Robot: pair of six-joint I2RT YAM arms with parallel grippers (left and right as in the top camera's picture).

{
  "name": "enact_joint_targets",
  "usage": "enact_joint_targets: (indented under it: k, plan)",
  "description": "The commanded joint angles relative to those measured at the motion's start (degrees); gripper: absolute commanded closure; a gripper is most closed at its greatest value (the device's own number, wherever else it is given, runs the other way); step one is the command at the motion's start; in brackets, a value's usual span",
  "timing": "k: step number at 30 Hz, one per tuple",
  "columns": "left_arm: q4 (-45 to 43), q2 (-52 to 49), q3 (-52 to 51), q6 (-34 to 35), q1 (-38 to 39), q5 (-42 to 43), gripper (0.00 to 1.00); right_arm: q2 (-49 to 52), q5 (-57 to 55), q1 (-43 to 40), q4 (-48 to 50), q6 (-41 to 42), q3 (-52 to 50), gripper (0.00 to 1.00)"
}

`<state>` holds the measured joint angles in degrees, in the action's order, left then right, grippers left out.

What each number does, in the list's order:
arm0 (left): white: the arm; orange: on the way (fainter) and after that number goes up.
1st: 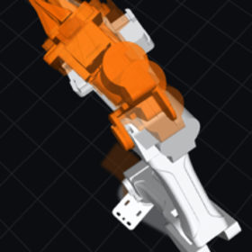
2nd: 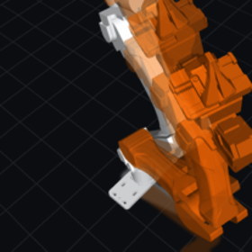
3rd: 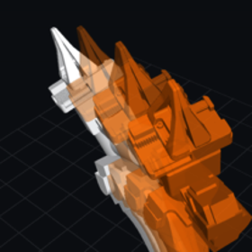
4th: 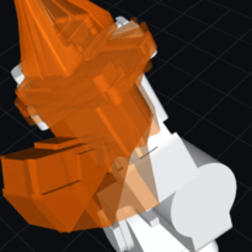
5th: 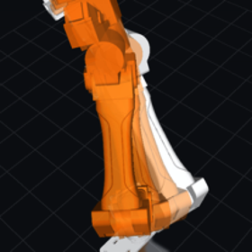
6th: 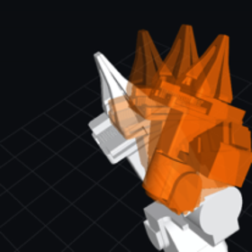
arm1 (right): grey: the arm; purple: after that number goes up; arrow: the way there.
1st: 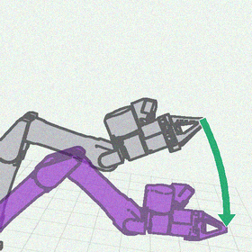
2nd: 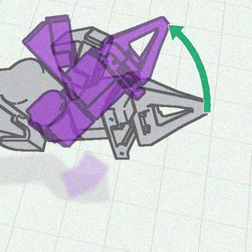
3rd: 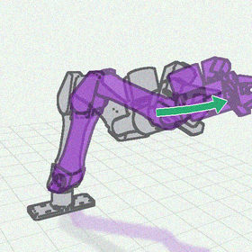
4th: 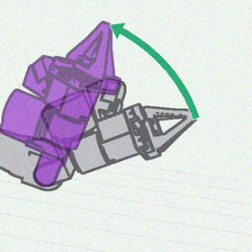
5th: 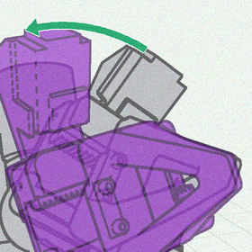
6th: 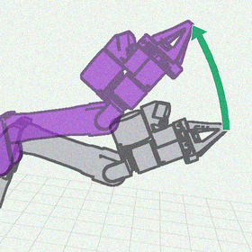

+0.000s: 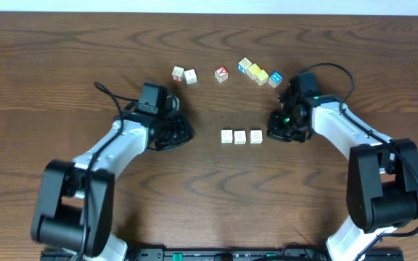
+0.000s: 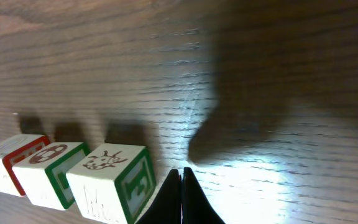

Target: Lift 3 blocks

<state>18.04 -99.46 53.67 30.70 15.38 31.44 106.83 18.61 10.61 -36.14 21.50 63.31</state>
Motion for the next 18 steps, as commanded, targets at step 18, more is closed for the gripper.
enact_joint_targets:
  k: [18]
  plan:
    - [-8.48,-4.07,-0.42,-0.5,5.81,2.43,0.93,0.17,-0.31,0.74,0.13,0.74,-0.11,0.99]
